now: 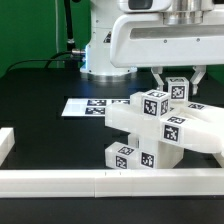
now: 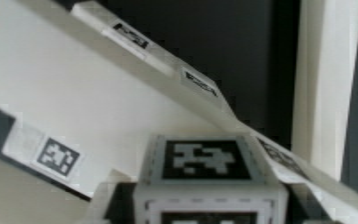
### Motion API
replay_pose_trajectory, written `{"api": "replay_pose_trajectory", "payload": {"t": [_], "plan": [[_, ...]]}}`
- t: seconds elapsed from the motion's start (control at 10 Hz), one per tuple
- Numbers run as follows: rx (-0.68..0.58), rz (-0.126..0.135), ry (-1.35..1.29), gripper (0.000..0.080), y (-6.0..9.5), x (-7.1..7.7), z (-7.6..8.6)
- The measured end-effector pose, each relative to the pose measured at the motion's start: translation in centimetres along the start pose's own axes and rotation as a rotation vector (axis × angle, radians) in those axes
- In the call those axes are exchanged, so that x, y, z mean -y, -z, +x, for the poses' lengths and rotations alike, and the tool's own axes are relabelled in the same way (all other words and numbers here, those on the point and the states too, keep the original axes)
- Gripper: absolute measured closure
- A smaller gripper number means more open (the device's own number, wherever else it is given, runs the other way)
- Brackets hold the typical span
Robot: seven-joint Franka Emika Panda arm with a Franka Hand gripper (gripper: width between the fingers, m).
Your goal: Assemble chair
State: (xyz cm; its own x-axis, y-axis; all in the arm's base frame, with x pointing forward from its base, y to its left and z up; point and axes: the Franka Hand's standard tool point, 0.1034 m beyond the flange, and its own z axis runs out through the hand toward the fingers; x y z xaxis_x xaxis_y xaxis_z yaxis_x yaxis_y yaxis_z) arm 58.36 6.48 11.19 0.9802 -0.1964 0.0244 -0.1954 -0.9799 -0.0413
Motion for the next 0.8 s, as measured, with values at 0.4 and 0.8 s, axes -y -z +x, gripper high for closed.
{"api": "replay_pose_trajectory", "payload": {"t": [0.4,0.8], "plan": [[0.001,0.025,-0.409,0.0532,-0.05,-0.07,0.01],[0.013,0.04,-0.738,0.0532,-0.05,0.13,-0.01]]}}
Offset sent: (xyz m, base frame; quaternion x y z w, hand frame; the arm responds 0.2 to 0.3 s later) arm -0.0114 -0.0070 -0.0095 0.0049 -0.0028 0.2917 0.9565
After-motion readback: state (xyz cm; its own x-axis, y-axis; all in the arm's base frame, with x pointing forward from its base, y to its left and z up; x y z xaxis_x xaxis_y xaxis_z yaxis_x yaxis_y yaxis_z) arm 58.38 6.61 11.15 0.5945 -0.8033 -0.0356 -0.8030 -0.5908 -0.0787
